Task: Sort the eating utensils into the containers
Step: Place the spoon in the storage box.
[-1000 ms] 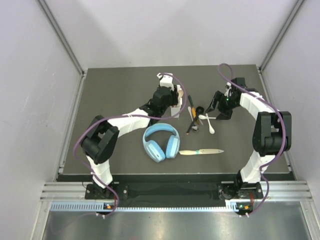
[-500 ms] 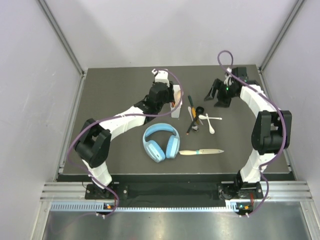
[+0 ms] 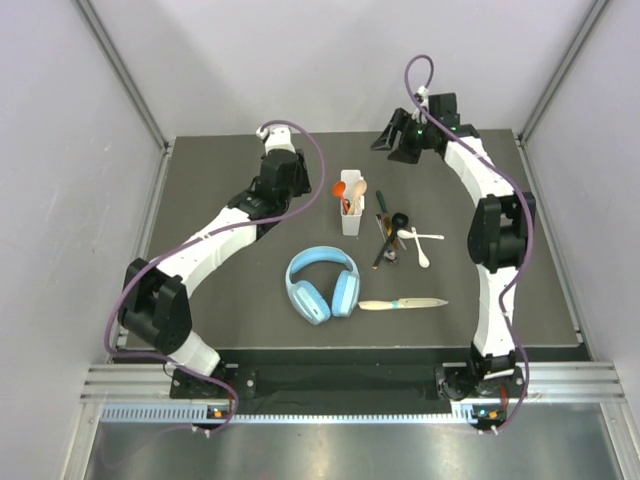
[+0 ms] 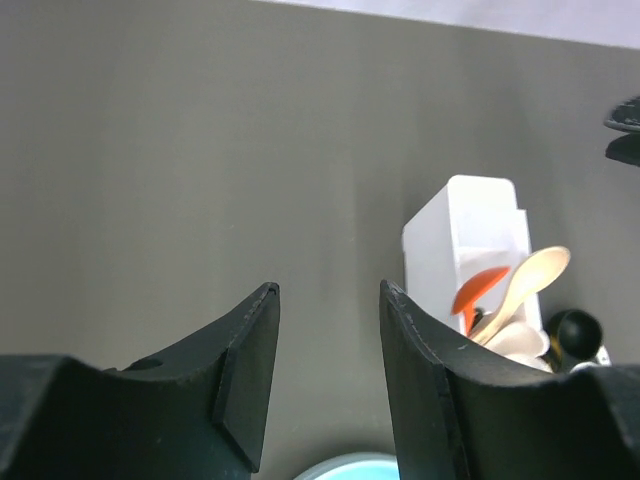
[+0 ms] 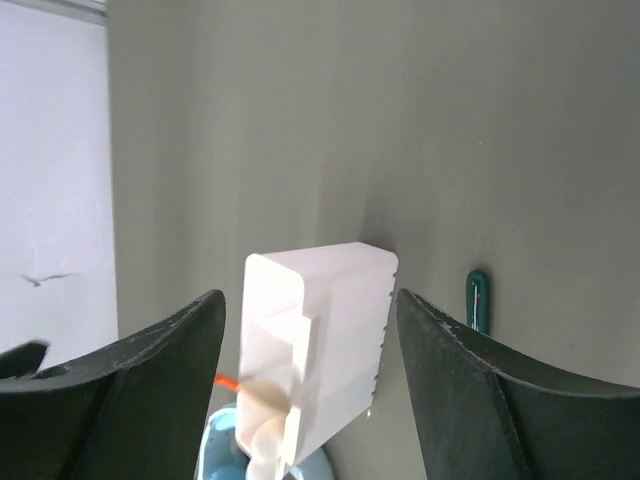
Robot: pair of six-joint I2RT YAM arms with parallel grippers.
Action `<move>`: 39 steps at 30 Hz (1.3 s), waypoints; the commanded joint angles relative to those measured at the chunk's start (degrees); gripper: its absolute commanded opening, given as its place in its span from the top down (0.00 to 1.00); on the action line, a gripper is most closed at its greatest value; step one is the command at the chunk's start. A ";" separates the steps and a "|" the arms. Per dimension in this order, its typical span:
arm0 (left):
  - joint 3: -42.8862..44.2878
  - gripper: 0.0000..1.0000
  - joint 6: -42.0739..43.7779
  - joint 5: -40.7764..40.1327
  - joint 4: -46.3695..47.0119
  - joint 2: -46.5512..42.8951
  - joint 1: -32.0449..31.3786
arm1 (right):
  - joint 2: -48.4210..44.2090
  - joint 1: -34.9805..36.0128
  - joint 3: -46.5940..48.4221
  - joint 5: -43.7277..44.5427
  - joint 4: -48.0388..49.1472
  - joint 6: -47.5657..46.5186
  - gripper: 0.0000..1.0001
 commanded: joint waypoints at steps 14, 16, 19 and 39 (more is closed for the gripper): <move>-5.82 0.51 -1.43 0.35 -3.49 -5.24 2.90 | 0.84 5.01 0.22 2.81 -4.47 -3.40 0.31; -6.09 0.51 -1.34 0.27 -2.96 -5.25 2.90 | -0.04 5.10 -1.89 2.99 -5.26 -4.19 0.31; -6.09 0.51 -1.34 0.18 -2.96 -5.16 2.99 | -2.33 5.10 -5.06 3.43 -5.61 -5.34 0.31; -8.11 0.51 -2.75 1.67 -2.70 -4.81 2.99 | -12.00 5.89 -15.88 1.58 -4.55 -6.66 0.31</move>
